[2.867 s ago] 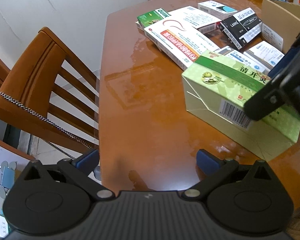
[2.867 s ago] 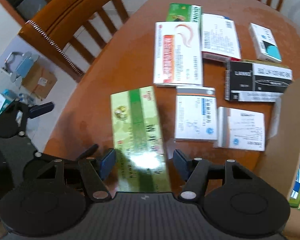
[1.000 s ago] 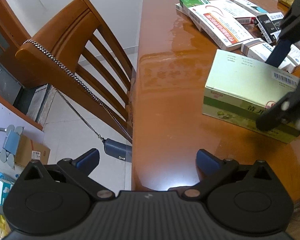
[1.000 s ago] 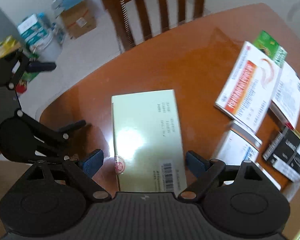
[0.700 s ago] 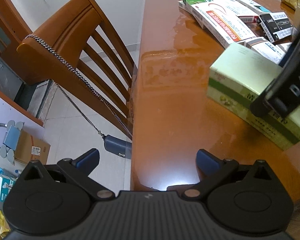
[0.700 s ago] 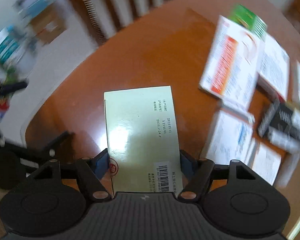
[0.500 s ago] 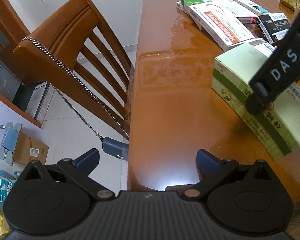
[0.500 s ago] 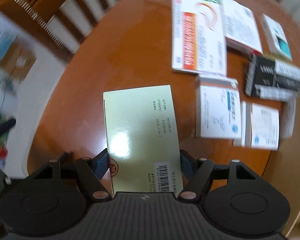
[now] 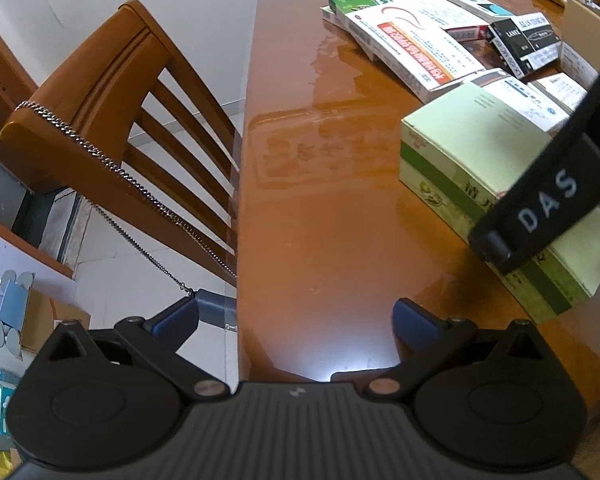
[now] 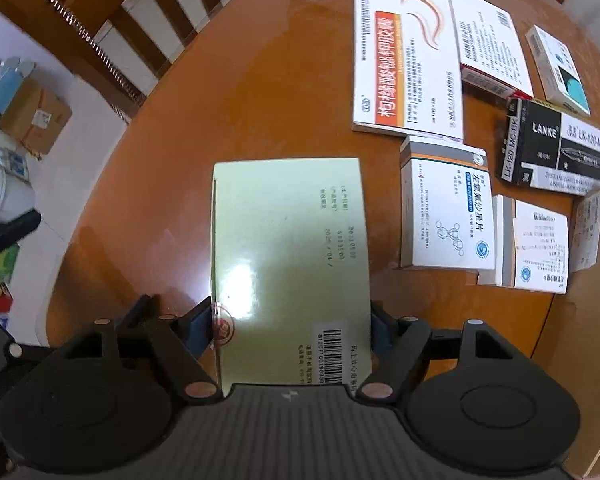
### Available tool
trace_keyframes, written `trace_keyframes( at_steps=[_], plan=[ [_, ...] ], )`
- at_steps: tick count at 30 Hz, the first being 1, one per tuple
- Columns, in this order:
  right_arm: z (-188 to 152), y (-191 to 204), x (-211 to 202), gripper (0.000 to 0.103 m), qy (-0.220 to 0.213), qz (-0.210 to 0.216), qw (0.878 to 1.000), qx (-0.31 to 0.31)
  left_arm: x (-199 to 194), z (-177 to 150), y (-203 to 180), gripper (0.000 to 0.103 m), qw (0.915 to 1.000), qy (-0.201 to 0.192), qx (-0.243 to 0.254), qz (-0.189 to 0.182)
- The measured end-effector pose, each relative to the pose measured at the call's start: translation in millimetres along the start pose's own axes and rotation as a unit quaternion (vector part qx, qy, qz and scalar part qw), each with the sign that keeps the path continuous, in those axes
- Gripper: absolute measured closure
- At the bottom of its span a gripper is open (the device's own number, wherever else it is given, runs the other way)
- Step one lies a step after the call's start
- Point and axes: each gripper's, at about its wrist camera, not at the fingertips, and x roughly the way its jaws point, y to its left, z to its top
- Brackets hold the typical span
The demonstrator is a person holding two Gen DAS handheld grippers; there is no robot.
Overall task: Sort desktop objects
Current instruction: 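Hold the Qingkailing box in the right gripper above the table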
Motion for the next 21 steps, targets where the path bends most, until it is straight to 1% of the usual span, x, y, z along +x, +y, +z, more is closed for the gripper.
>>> trace_keyframes(
  at_steps=[7,9,10,13,21],
  plan=[
    [0.8,2.4,5.8,0.024,0.000,-0.011,1.000,-0.027,1.5,1.4,1.0,0.000,1.0000,-0.002,0.000,-0.003],
    [1.3,1.4,4.4,0.024,-0.002,-0.010,1.000,-0.026,1.7,2.0,1.4,0.000,1.0000,-0.002,0.000,-0.003],
    [1.3,1.5,3.1,0.026,-0.001,-0.010,1.000,-0.028,1.6,2.0,1.4,0.000,1.0000,-0.002,0.000,-0.003],
    [0.9,0.4,1.5,0.028,-0.002,-0.012,0.999,-0.031,1.2,2.0,1.3,0.000,1.0000,-0.003,0.000,-0.003],
    [3.2,-3.7,2.3,0.029,-0.002,-0.005,1.000,-0.019,0.2,2.1,1.1,0.000,1.0000,-0.004,0.001,-0.005]
  ],
)
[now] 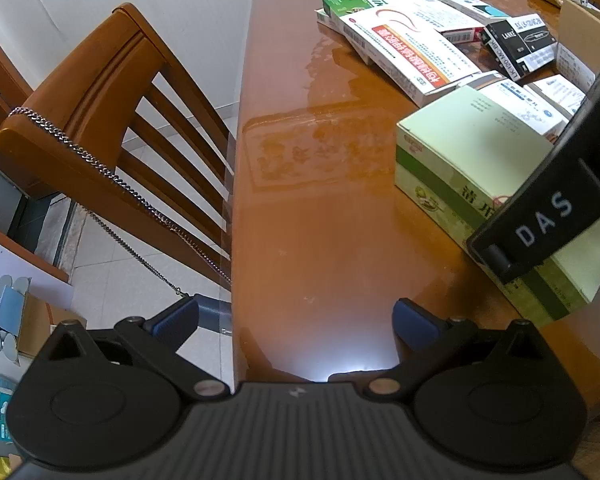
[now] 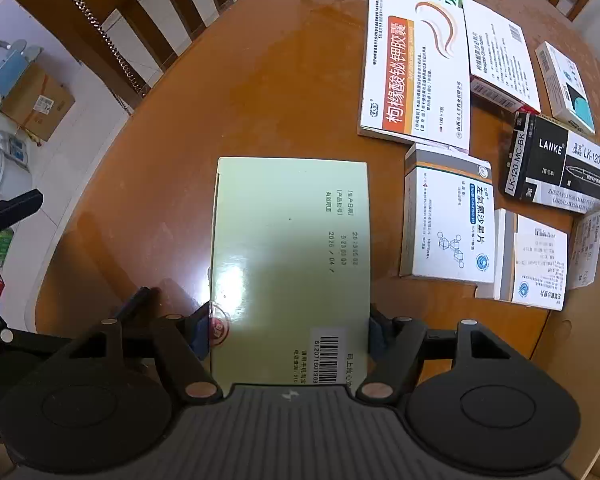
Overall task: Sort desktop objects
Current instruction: 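Hold the Qingkailing box in the right gripper above the table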
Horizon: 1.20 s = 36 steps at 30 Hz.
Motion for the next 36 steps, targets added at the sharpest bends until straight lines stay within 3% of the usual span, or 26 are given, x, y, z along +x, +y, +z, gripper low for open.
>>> trace_keyframes(
  at_steps=[15,36],
  plan=[
    [9.1,-8.0,-7.8,0.029,-0.007,0.011,1.000,0.017,0.8,2.0,-1.5,0.000,1.0000,-0.001,0.001,-0.002],
    [26.8,-10.0,16.7,0.028,0.000,-0.009,1.000,0.009,2.1,4.3,-3.3,0.000,1.0000,0.001,0.005,-0.004]
  ],
)
